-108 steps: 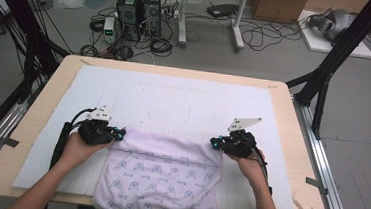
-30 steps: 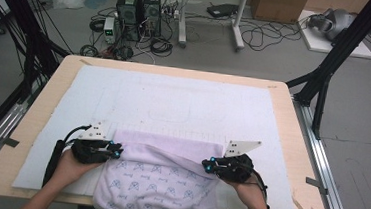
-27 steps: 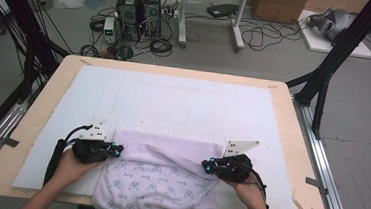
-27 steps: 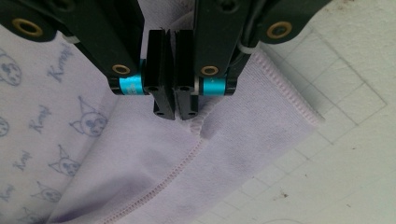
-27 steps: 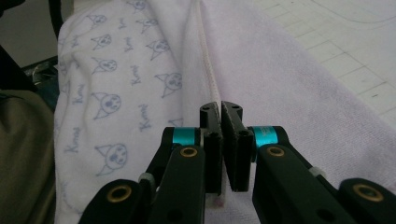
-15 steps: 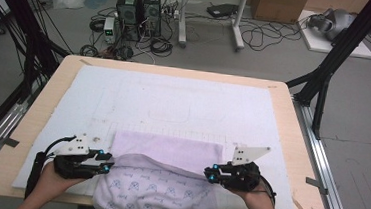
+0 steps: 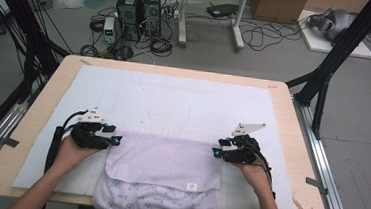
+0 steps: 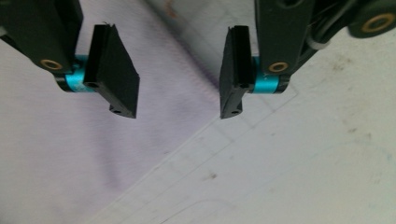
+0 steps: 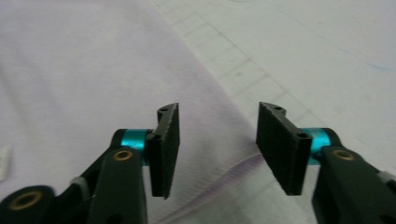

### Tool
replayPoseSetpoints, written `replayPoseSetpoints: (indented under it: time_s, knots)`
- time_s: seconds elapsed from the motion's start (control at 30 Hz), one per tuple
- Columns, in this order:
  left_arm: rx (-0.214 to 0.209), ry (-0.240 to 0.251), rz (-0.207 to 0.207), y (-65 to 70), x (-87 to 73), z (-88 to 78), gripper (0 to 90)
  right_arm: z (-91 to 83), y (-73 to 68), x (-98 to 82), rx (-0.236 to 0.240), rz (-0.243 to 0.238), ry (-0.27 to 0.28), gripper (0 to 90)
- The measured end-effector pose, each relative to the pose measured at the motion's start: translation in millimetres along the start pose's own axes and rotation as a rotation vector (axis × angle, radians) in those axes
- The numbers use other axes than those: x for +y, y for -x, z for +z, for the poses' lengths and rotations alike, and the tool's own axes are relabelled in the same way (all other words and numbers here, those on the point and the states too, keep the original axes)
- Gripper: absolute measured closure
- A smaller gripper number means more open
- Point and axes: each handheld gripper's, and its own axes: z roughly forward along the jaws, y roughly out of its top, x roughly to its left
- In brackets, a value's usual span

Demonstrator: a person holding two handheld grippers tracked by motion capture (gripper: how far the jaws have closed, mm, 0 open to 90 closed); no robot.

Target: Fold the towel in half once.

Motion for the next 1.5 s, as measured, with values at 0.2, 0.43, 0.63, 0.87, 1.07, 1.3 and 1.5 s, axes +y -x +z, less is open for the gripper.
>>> replayPoseSetpoints:
  time_s: [0.2,0.43,0.63,0.87,1.07,1.3,1.5]
  knots:
    - [0.017,-0.033,-0.053,-11.5,-3.6,10.2,45.4,8.6,10.5,-5.7,-0.026,0.031,-0.037,42.8]
    - [0.008,-0.028,-0.014,-9.1,-2.4,9.8,82.3,13.8,5.0,-6.1,0.038,-0.002,-0.037,78.6]
    - [0.078,0.005,0.0,-9.7,2.5,10.7,87.9,17.4,11.2,1.4,0.052,-0.017,-0.019,85.2]
    - [0.152,0.058,-0.015,-25.5,34.4,10.2,88.1,17.5,30.6,32.6,-0.02,-0.01,0.012,85.6]
    - [0.22,0.084,-0.022,-52.9,80.2,4.3,88.2,8.2,56.1,68.1,-0.096,-0.006,0.051,85.6]
    - [0.28,0.14,0.006,-71.9,144.8,-11.4,88.2,-12.4,77.6,120.4,-0.149,-0.02,0.085,85.6]
    - [0.251,0.124,0.009,-79.6,156.4,-4.5,76.2,-15.0,92.8,135.7,-0.172,0.001,0.096,72.9]
